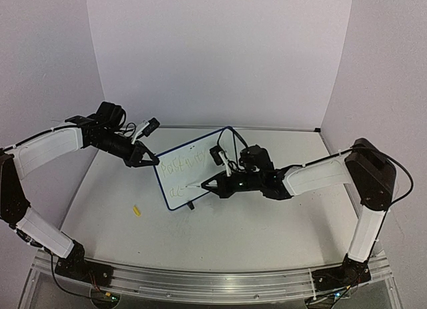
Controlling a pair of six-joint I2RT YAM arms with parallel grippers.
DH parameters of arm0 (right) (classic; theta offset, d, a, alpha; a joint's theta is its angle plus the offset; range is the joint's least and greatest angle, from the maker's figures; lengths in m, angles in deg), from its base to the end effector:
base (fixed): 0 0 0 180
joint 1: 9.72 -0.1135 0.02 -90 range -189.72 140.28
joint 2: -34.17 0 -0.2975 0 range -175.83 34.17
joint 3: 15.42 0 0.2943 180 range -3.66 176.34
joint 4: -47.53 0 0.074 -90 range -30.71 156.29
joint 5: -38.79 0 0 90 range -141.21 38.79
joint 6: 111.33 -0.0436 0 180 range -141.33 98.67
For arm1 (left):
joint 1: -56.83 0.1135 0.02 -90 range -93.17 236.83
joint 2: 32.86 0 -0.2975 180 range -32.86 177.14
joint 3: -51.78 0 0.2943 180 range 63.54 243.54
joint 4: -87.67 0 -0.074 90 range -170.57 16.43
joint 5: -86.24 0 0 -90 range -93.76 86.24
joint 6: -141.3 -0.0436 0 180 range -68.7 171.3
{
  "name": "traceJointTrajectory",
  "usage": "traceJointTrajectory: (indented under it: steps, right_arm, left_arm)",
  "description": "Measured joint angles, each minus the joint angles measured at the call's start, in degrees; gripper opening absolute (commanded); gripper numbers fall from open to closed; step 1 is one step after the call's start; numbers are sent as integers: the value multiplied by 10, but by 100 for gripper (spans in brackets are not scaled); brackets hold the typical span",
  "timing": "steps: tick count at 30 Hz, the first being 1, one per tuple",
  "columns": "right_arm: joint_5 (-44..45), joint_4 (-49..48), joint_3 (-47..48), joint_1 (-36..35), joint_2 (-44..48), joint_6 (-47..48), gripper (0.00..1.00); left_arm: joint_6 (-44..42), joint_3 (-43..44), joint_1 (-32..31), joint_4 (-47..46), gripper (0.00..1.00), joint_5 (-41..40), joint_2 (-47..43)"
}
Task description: Write a sentence on the whiteboard
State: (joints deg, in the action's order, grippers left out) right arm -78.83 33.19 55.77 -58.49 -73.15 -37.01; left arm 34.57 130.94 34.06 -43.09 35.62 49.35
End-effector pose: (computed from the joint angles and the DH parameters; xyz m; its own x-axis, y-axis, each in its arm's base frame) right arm 0.2819 0.3524 0.1822 -0.4923 -0.1985 -0.8475 -0.8486 0.3260 0.4166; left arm 0.3023 -0.1569 0.3074 -0.5095 0.4552 -0.7303 0.8392 0.4506 -0.3046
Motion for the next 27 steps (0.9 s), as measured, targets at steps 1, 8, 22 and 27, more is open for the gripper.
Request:
traceJointTrajectory:
  steps: [1, 8, 22, 27]
  right_arm:
    - [-8, -1, 0, 0, 3, 0, 0]
    - [-23, -10, 1, 1, 14, 0, 0]
    - [-13, -12, 29, 1, -12, -4, 0]
    - [-8, -5, 29, 1, -17, -5, 0]
  left_arm:
    - [0, 0, 0, 0, 0, 0, 0]
    - [0, 0, 0, 0, 0, 0, 0]
    - [0, 0, -1, 0, 0, 0, 0]
    - [0, 0, -1, 0, 0, 0, 0]
